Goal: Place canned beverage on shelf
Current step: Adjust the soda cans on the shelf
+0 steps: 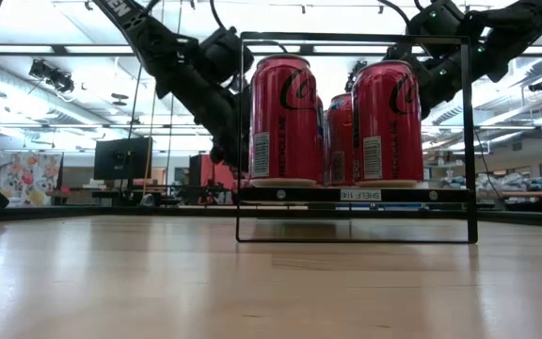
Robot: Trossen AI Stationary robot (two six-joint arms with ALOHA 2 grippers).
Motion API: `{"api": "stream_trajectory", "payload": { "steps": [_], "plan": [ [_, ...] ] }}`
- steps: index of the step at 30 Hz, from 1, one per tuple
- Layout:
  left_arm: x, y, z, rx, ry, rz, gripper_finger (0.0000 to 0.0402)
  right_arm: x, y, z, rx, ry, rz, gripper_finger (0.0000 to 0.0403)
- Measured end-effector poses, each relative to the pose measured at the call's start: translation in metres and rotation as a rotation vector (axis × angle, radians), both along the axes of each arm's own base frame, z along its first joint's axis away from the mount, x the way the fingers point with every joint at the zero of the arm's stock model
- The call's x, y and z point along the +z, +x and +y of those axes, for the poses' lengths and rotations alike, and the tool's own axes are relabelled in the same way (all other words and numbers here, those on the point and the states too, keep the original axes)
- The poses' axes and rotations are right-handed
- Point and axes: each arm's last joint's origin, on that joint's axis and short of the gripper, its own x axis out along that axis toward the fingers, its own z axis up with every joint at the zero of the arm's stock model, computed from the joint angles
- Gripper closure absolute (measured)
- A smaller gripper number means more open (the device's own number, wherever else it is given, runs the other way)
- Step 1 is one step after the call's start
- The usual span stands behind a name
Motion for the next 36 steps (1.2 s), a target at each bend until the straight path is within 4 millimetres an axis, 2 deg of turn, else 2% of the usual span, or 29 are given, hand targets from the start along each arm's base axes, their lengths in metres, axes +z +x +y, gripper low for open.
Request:
{"api": "stream_trajectory", "payload": {
  "steps": [7,11,17,22,27,32,36],
  "plan": [
    [0.024,-0.01,-0.002,-0.023,0.042,-0.023,0.0054,0.0,0.0,0.0,0.013,-0.027,0.002,0.003],
    [0.037,-0.023,-0.006,-0.023,0.032,0.008,0.0054,0.0,0.0,0.001,0.018,-0.002,0.001,0.003],
    [0.057,-0.033,-0.029,-0.088,-0.056,-0.018,0.0054,-0.002,-0.005,0.007,0.072,0.055,0.046,0.003],
    [0.058,-0.03,-0.054,-0.131,-0.172,-0.033,0.0054,0.0,-0.008,0.018,0.11,0.096,0.056,0.003],
    [0.056,-0.026,-0.079,-0.144,-0.153,-0.023,0.0054,0.003,-0.009,0.033,0.149,0.107,0.06,0.003],
    [0.056,-0.026,-0.092,-0.136,-0.126,-0.018,0.0054,0.0,-0.011,0.046,0.16,0.091,0.11,0.003],
    [0.051,-0.023,-0.095,-0.115,-0.134,-0.008,0.0054,0.0,-0.01,0.054,0.177,0.086,0.123,0.003]
  ]
}}
